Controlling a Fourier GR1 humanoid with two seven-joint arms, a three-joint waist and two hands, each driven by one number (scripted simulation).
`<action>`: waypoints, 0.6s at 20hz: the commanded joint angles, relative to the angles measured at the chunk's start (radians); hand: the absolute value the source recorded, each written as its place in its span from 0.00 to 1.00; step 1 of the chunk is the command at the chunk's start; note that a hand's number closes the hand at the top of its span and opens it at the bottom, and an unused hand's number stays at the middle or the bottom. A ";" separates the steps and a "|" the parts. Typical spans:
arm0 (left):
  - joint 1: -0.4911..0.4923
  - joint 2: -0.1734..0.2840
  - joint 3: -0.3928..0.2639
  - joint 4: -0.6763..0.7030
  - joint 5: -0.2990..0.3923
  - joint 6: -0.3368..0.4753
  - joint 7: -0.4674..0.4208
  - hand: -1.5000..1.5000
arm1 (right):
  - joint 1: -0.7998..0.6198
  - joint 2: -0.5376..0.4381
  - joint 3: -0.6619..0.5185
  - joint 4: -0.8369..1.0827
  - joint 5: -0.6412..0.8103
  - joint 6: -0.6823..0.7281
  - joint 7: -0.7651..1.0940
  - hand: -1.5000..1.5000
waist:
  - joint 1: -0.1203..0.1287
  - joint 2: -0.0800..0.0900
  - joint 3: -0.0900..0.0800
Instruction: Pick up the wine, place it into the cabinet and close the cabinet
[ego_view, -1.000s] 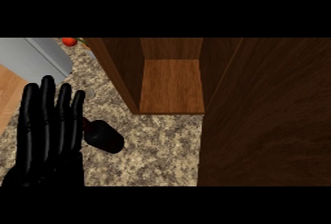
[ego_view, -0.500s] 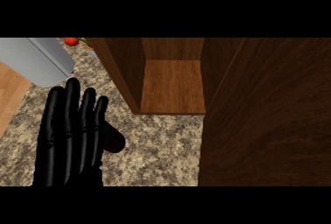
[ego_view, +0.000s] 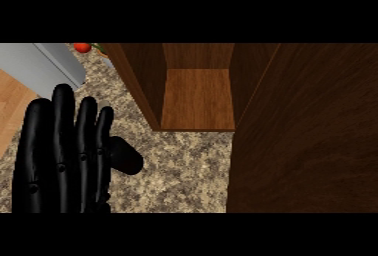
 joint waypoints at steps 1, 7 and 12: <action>-0.073 -0.001 0.002 -0.100 -0.144 -0.021 0.214 0.00 | -0.005 -0.017 -0.015 -0.080 -0.034 -0.004 0.052 0.00 | 0.002 -0.001 0.000; -0.097 -0.001 0.047 -0.176 -0.150 -0.166 0.274 0.00 | 0.016 -0.021 -0.007 -0.120 -0.012 -0.018 0.059 0.00 | -0.002 0.000 -0.001; -0.196 0.000 0.053 -0.111 -0.138 -0.140 0.329 0.00 | -0.072 -0.002 -0.005 -0.067 0.043 -0.068 0.071 0.00 | -0.005 0.003 -0.001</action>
